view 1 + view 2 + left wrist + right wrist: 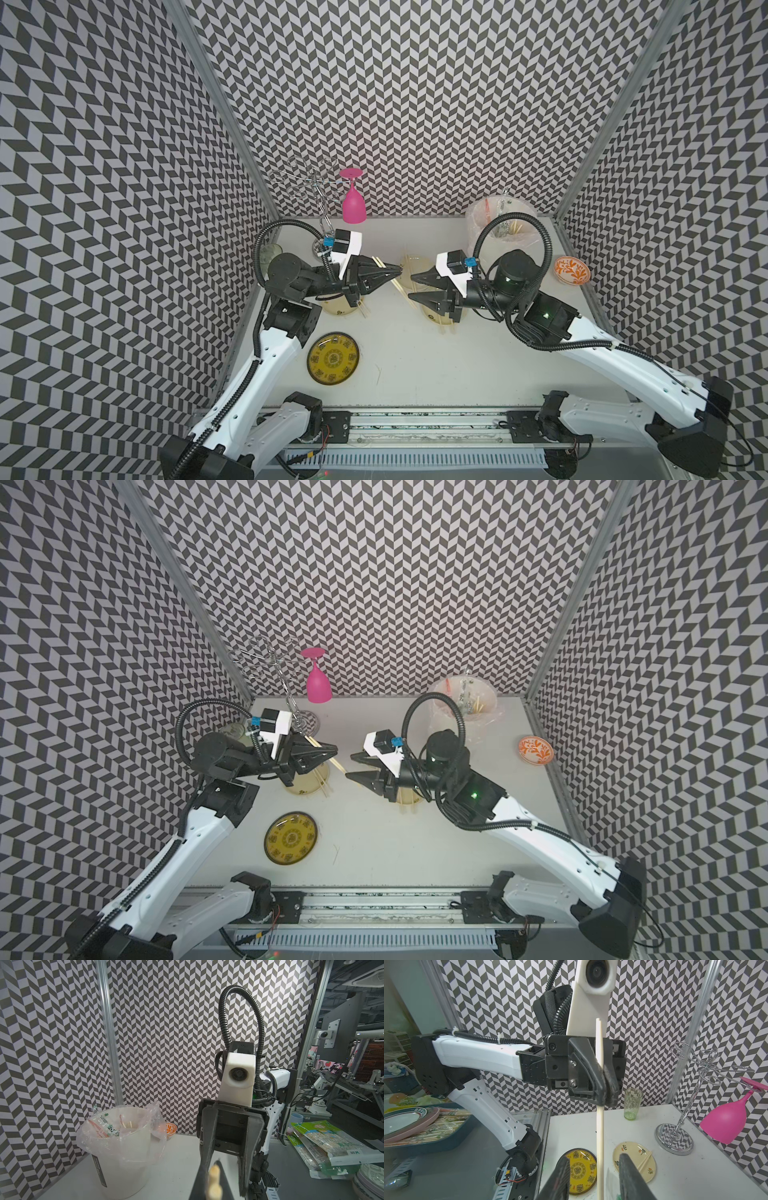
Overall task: Remove the packaging of disposable chopsticks
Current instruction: Place the disposable chopsticks on the plate.
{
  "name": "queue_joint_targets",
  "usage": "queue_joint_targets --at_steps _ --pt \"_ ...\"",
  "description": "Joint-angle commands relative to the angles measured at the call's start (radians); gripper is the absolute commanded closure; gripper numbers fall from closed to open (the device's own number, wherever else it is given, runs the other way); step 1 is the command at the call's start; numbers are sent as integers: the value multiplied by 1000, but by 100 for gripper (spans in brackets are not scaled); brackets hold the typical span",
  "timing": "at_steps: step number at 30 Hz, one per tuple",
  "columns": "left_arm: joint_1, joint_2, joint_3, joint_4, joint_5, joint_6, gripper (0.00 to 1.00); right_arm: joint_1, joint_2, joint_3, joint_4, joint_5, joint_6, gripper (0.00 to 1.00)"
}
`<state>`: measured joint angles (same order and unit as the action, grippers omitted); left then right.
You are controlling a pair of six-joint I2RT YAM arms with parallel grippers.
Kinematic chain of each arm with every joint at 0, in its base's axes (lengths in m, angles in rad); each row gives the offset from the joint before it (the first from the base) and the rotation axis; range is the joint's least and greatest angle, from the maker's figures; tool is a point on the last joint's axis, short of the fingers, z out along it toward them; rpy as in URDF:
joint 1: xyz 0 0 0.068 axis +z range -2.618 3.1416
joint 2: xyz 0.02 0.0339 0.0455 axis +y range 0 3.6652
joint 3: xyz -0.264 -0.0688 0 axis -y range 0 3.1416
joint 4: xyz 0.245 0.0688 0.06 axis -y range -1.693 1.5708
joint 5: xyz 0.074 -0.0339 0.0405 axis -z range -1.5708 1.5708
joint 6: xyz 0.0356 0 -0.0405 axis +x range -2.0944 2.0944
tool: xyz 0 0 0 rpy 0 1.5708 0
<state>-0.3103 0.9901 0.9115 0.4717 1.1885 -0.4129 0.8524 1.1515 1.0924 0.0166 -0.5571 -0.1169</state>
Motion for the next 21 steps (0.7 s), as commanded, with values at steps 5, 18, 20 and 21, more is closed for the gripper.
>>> queue_joint_targets --at_steps 5,18,20,21 --pt "7 -13 -8 53 26 -27 100 30 70 76 -46 4 -43 62" --pt "10 -25 -16 84 21 -47 100 47 113 115 -62 -16 -26 84" --pt "14 -31 -19 90 13 -50 100 46 112 119 -65 -11 -18 90" --pt "17 -33 -21 97 10 -55 100 46 112 120 -67 -11 -13 95"
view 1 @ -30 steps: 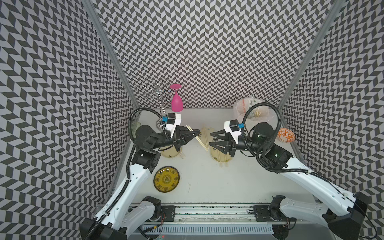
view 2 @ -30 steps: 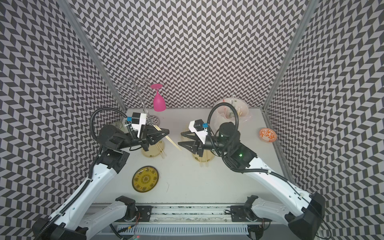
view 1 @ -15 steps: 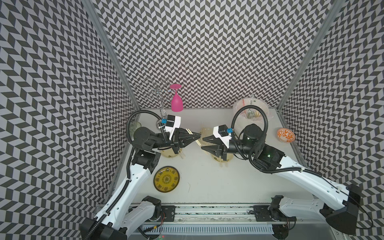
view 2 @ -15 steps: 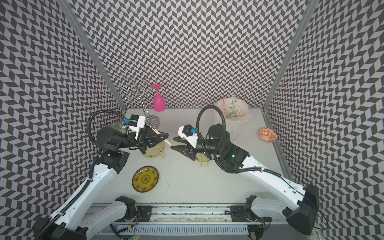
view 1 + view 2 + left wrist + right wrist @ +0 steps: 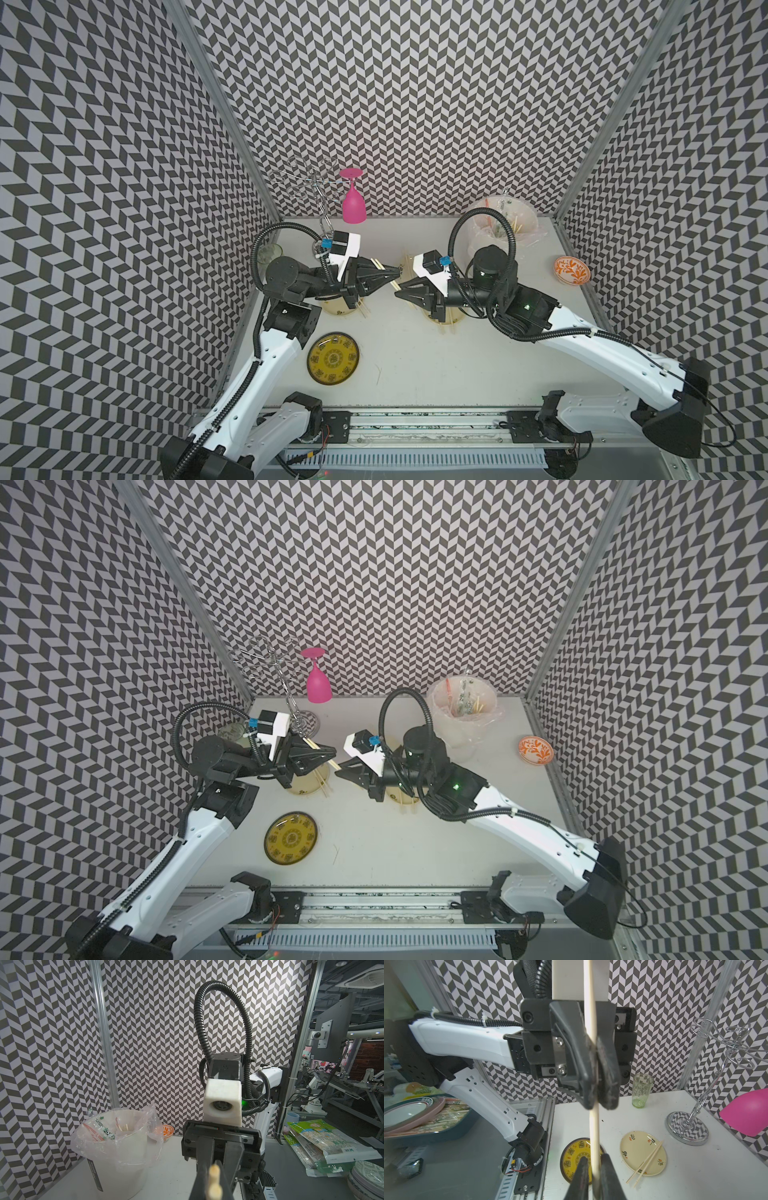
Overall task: Remove the packaging of disposable chopsticks
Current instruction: Place the disposable chopsticks on the plate.
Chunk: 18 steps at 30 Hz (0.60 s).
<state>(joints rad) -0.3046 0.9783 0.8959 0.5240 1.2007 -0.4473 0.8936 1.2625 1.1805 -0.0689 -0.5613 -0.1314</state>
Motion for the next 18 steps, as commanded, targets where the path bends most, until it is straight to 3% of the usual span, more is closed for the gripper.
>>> queue_joint_targets --at_steps 1,8,11,13,15,18 --pt "14 -23 -6 50 -6 -26 100 5 1 32 16 -5 7 99" --pt "33 -31 -15 79 -32 -51 100 5 3 36 11 11 49 100" --pt "39 -35 -15 80 -52 -54 91 5 8 44 2 24 68 100" --pt "49 -41 -17 79 -63 -54 79 4 12 42 4 40 94 100" --pt "59 -51 -18 79 -110 -56 78 4 21 41 1 42 116 100" --pt "79 -63 -5 32 -151 -34 57 4 27 30 4 59 154 100"
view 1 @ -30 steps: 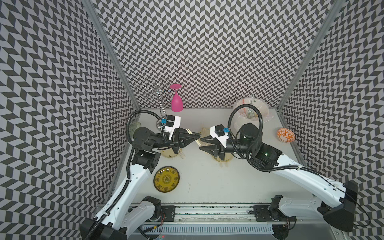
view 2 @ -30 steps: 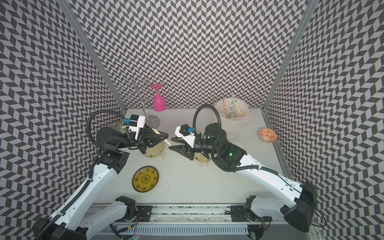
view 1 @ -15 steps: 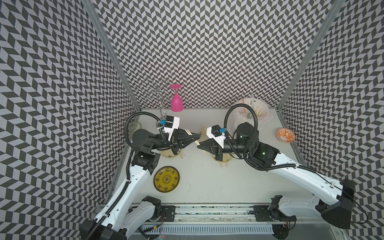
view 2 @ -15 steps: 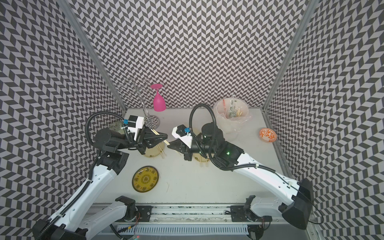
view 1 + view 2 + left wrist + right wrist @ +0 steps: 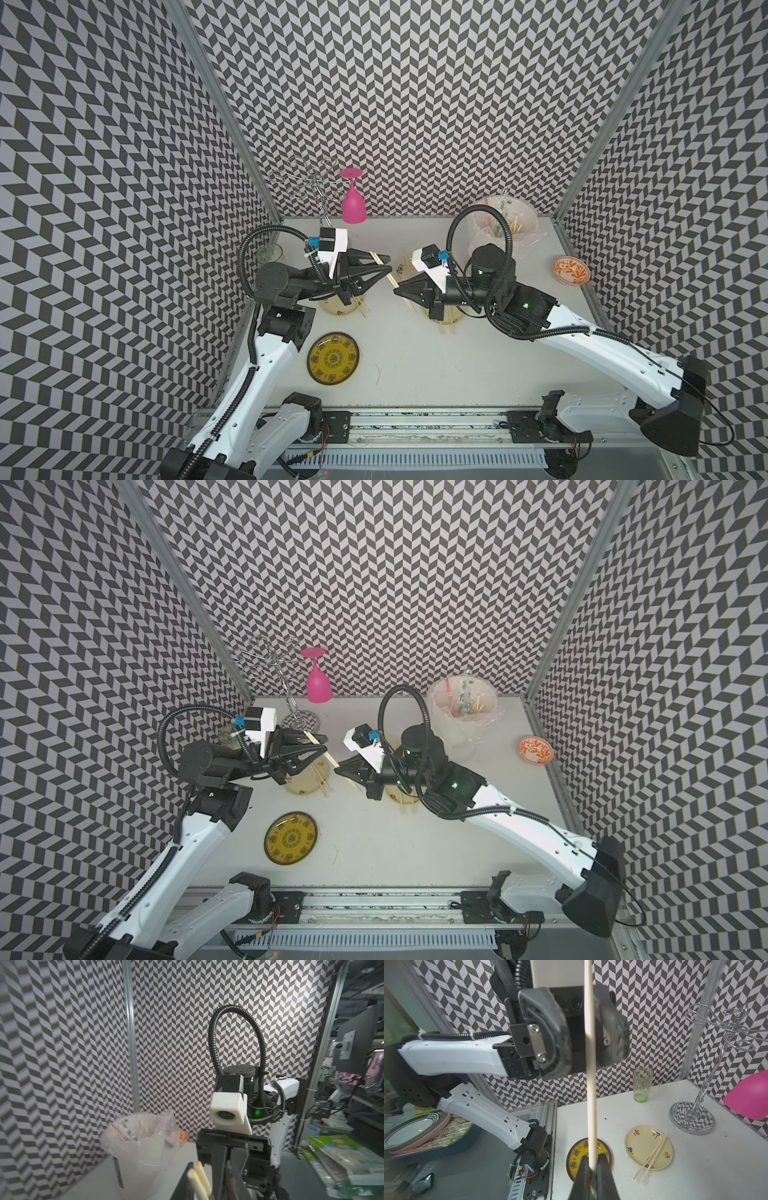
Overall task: Remove the packaging of disposable chopsticks
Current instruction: Place the disposable chopsticks on the plate.
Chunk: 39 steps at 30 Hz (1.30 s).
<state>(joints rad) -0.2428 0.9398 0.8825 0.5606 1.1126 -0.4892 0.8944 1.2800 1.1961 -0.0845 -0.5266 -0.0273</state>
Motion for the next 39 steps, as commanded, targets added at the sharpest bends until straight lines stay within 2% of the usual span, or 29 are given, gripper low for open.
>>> queue_joint_targets --at_steps 1,4,6,9,12,15,20,23,26,33,39 --pt "25 -30 23 -56 -85 40 54 2 11 8 25 36 66 100" --pt "40 -72 81 -277 -258 208 50 3 30 -5 29 75 135 100" --pt "40 -130 100 -409 -511 298 49 3 66 -12 31 86 200 100" --pt "40 -231 94 -524 -852 359 46 16 159 -7 45 18 319 100" --pt "40 -328 51 -591 -1041 386 45 90 254 12 65 30 377 100" --pt "40 -416 -7 -653 -1148 408 45 164 372 91 33 69 420 100" --pt "40 -537 -60 -741 -1267 439 45 214 602 272 -93 36 517 100" --pt "40 -576 -66 -766 -1289 448 45 224 759 437 -231 -27 528 100" --pt "38 -596 -65 -771 -1286 455 45 243 868 544 -306 -33 538 100" --pt "34 -605 -63 -771 -1280 466 45 254 1027 661 -367 -61 571 100" --pt "25 -615 -72 -775 -1289 474 45 260 1078 690 -402 -85 579 100"
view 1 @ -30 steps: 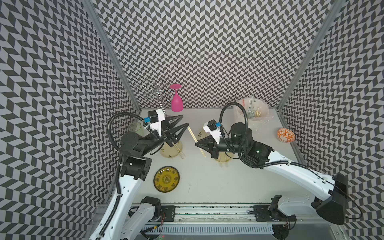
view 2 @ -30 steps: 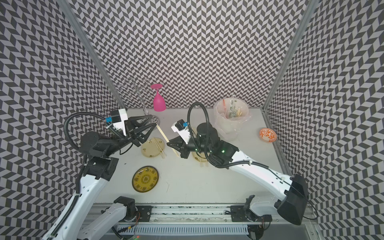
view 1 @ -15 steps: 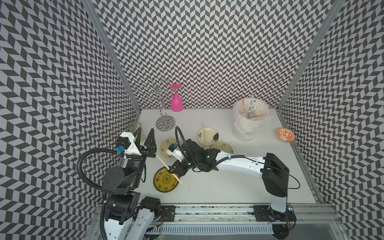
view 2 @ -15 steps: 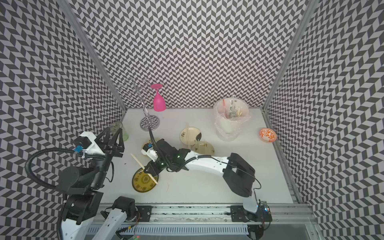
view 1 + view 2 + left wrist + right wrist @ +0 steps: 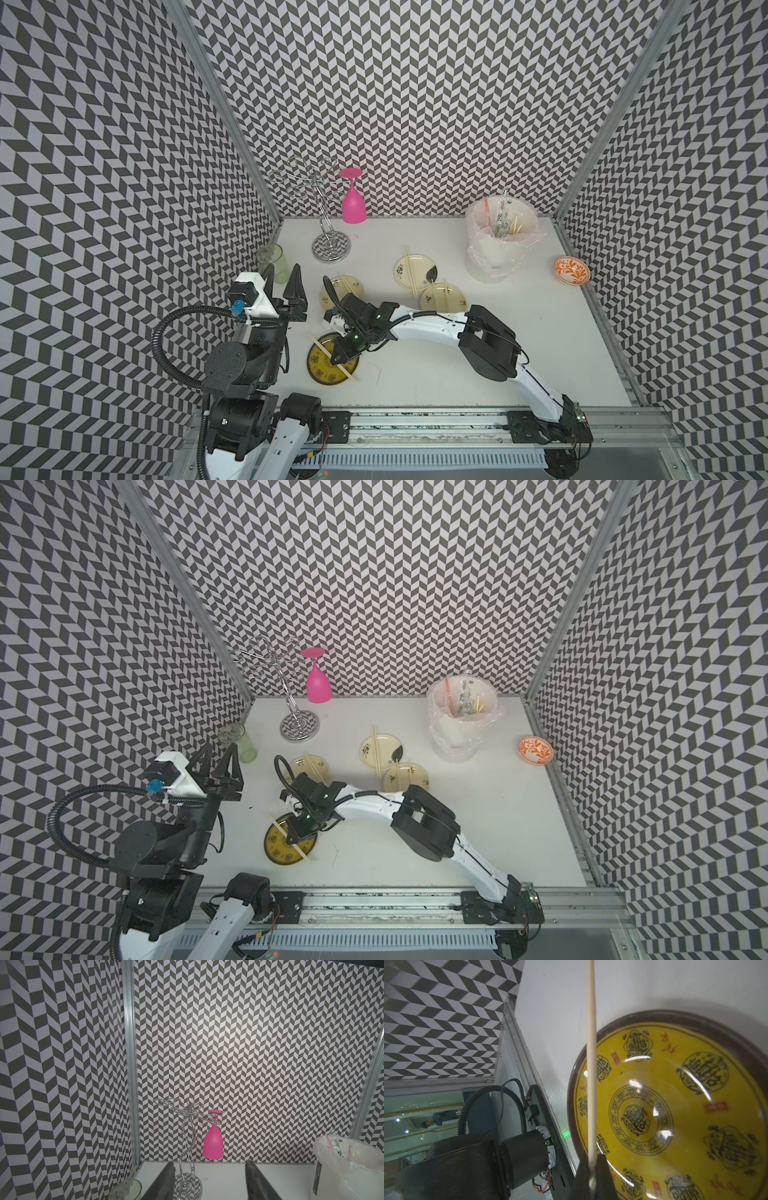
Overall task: Remove the packaging of disposable chopsticks
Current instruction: Place the disposable chopsticks on the plate.
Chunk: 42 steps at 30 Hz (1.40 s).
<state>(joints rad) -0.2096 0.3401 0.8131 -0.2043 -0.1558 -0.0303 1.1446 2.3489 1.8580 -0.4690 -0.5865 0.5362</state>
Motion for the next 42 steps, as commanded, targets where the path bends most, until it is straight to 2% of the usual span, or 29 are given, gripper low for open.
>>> queue_joint_targets --at_steps 1,20,33,42 --pt "-7 -16 -5 -10 -21 15 45 9 12 26 -21 -22 13 100" --pt "-14 -9 -22 11 -2 17 45 9 76 86 -72 77 -11 99" --pt "-18 -4 -17 18 1 22 44 9 81 104 -97 112 -22 87" --pt "-22 -4 -12 17 -4 30 44 10 87 115 -115 125 -27 85"
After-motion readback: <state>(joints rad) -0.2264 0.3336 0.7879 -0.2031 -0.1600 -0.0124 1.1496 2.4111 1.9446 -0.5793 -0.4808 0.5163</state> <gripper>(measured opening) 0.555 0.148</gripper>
